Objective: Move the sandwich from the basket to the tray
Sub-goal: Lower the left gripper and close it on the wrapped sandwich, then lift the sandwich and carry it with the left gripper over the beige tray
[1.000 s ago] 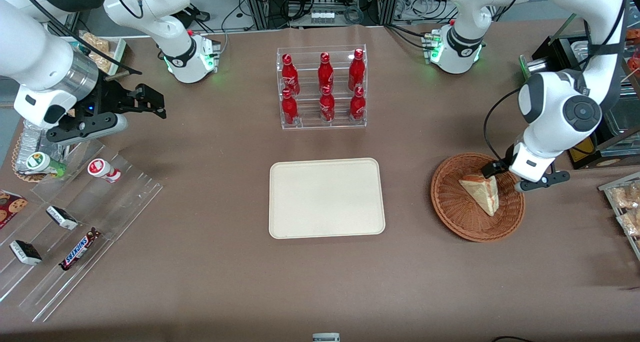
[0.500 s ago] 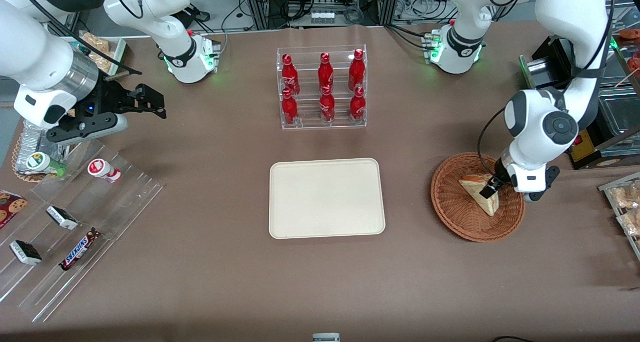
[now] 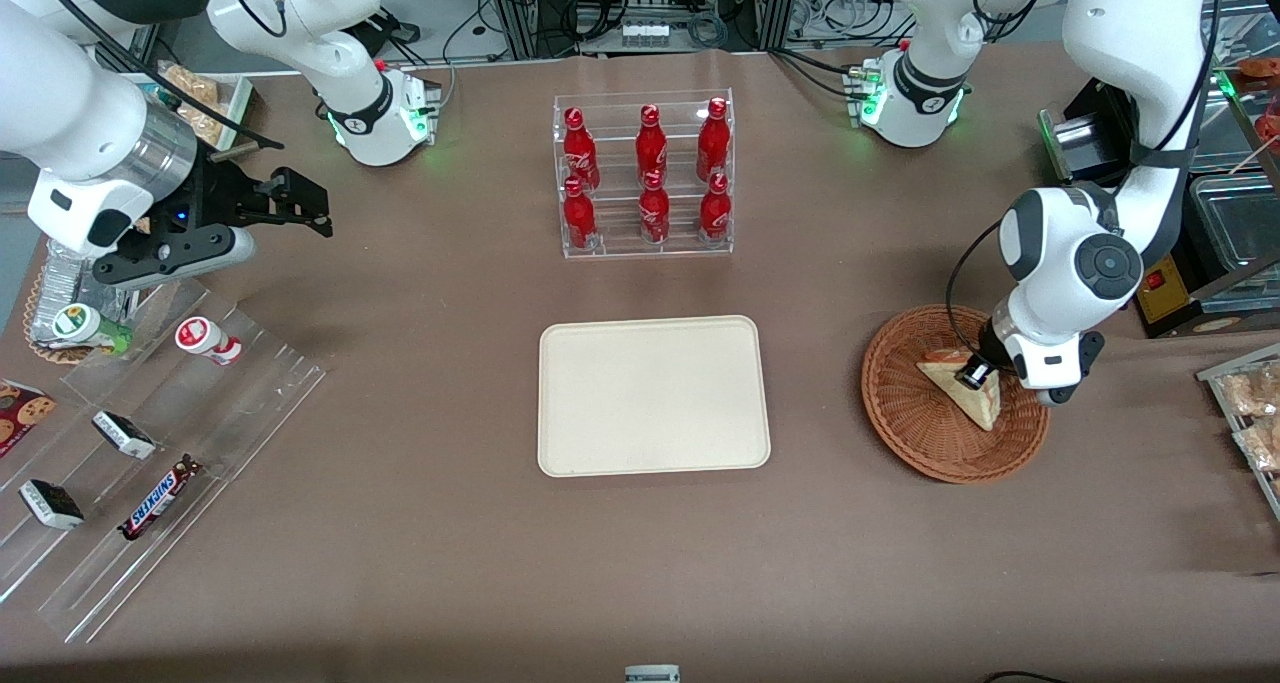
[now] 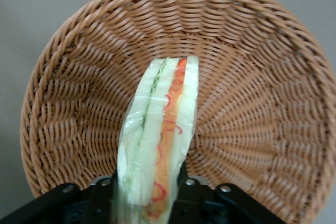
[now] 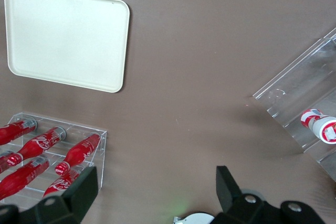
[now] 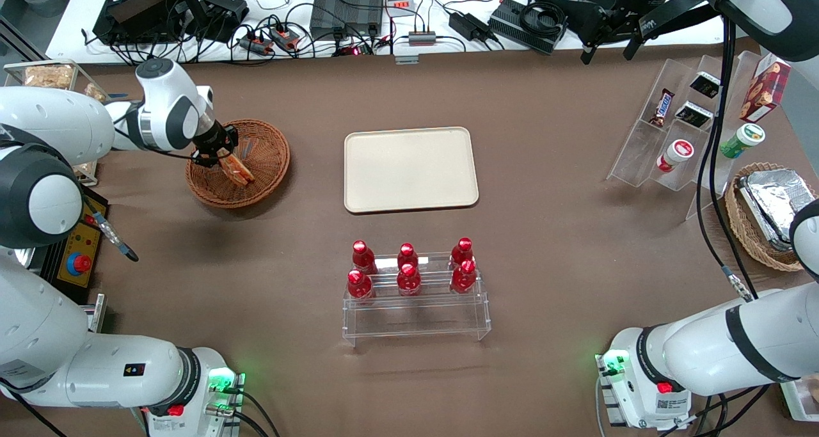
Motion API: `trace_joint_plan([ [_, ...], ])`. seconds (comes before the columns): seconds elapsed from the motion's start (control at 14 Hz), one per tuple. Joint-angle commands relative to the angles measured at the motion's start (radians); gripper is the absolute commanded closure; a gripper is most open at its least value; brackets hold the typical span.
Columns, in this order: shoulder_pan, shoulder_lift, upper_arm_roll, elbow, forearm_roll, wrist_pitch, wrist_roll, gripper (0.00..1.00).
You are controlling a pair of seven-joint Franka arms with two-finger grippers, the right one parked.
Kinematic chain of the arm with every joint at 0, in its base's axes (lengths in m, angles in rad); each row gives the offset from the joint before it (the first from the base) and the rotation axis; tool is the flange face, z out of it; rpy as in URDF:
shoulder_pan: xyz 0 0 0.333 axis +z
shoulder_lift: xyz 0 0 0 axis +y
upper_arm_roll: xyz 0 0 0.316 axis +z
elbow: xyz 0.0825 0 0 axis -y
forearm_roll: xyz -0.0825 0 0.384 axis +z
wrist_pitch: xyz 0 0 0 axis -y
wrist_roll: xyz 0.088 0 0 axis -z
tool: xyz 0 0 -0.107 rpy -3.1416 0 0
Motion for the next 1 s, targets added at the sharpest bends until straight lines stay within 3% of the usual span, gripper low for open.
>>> trace_joint_plan([
  [0.0,-0.013,0.019,-0.052,0.169,-0.012,-0.176,-0.01,0.92],
  [0.29,-0.076,0.094,-0.164,0.332,-0.005,-0.243,-0.022,0.92],
  [0.93,-0.475,0.316,-0.161,0.611,0.073,-0.241,-0.085,0.92],
])
